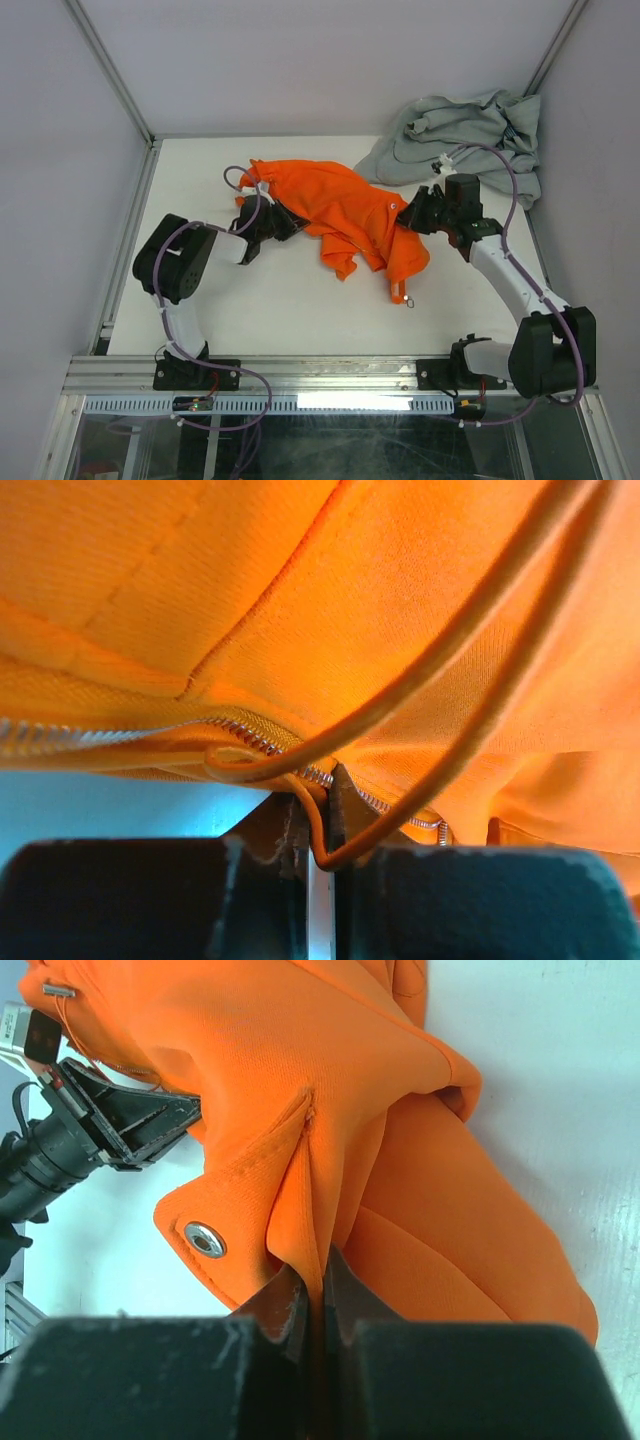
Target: Zip up the jacket
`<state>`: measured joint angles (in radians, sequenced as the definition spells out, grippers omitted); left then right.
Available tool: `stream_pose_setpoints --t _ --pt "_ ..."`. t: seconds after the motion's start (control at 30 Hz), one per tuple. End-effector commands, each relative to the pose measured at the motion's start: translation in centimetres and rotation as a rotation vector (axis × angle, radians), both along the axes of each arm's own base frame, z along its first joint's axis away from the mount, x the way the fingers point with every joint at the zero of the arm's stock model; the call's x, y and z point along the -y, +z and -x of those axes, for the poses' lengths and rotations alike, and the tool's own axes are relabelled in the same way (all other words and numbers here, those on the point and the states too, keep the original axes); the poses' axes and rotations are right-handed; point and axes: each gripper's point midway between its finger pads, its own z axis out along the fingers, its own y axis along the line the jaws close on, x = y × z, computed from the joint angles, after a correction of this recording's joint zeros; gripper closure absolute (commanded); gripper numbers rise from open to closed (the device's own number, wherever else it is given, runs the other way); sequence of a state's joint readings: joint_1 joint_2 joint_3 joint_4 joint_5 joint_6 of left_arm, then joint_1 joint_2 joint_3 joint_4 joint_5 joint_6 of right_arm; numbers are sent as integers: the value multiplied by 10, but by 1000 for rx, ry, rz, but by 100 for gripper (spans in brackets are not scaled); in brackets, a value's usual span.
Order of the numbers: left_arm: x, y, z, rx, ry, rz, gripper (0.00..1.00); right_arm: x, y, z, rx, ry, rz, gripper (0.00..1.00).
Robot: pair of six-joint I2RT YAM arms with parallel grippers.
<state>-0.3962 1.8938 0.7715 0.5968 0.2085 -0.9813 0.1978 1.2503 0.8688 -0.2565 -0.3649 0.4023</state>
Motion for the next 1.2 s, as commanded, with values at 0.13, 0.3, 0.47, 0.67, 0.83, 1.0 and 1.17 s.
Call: stream_pose_setpoints --t 0.13,0.3,0.47,0.67,0.83,1.0,1.17 --pt "-66 135 -56 252 54 -255 100 13 53 12 119 -9 27 100" --pt "-114 221 -52 292 15 -582 100 17 62 31 95 -10 36 100" --pt "-136 259 -52 285 -2 -730 100 25 41 49 40 -42 56 100" --pt "-120 182 -78 136 -96 -714 100 47 -19 64 -81 -125 154 78" --pt "-144 141 -95 33 -27 -842 88 54 -16 64 -56 -135 203 57" --pt "-133 176 -89 121 -3 -767 51 26 27 61 90 -13 212 39" --pt "-107 192 -45 220 2 -560 41 -39 53 61 230 188 226 30"
